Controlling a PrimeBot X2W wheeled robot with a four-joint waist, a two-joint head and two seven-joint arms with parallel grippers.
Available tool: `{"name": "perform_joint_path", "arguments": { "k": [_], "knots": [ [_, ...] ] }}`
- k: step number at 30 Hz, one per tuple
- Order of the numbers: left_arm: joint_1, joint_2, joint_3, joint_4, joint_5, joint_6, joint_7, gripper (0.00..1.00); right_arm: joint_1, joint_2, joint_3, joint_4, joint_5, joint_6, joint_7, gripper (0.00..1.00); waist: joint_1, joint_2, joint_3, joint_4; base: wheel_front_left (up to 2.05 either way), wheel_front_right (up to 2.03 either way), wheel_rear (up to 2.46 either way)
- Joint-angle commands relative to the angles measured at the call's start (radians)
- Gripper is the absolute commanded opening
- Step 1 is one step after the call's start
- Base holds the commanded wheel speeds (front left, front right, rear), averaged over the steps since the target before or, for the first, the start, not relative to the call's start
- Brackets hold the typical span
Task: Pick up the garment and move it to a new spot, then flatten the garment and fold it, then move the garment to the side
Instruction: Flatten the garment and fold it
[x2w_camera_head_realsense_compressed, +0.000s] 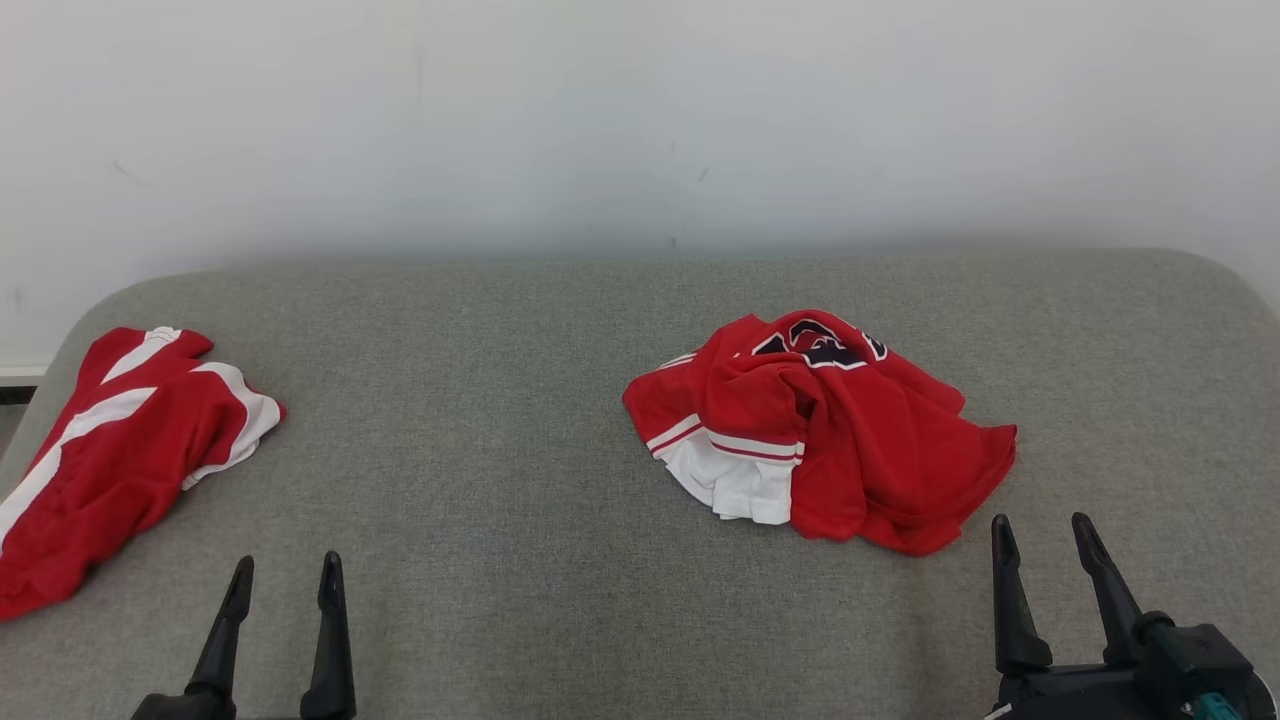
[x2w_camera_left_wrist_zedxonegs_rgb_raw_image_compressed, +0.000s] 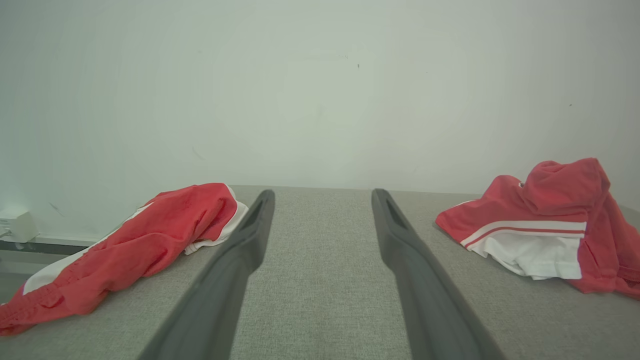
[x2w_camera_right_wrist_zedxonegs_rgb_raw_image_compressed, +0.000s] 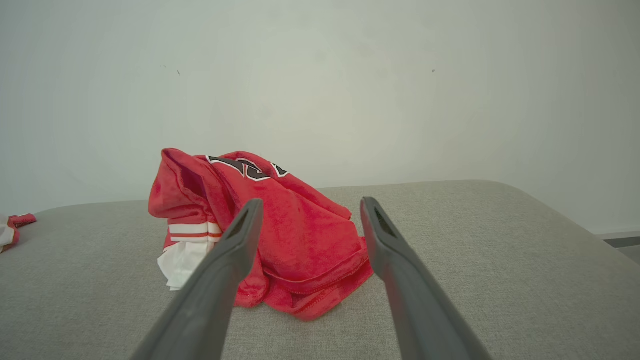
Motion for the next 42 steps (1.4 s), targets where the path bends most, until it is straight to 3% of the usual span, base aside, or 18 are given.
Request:
{"name": "perform_joint_path", "arguments": {
  "k": [1, 26, 32, 42],
  "knots": [
    [-0.001, -0.004, 0.005, 0.006, 0.005, -0.003, -0.003, 1.0, 0.005, 0.0, 0.002, 0.001, 0.004, -0.003, -0.001, 1.0, 0.0, 0.0, 0.0, 0.0, 0.0, 0.0, 0.0],
    [-0.017, -0.027, 0.009, 0.049, 0.033, -0.024, -0.003, 1.0, -0.002, 0.0, 0.012, 0.009, 0.016, -0.003, -0.001, 1.0, 0.0, 0.0, 0.003, -0.017, 0.0, 0.0, 0.0],
    [-0.096, -0.033, -0.091, 0.116, 0.039, -0.024, -0.003, 1.0, -0.016, 0.0, 0.031, 0.011, 0.024, -0.003, -0.001, 1.0, 0.0, 0.0, 0.03, -0.04, 0.0, 0.0, 0.0],
    [-0.347, -0.022, -0.367, 0.322, -0.009, -0.025, -0.003, 1.0, -0.08, 0.0, 0.061, 0.01, 0.044, -0.003, -0.001, 1.0, 0.0, 0.0, 0.14, -0.147, 0.0, 0.0, 0.0]
  ]
}}
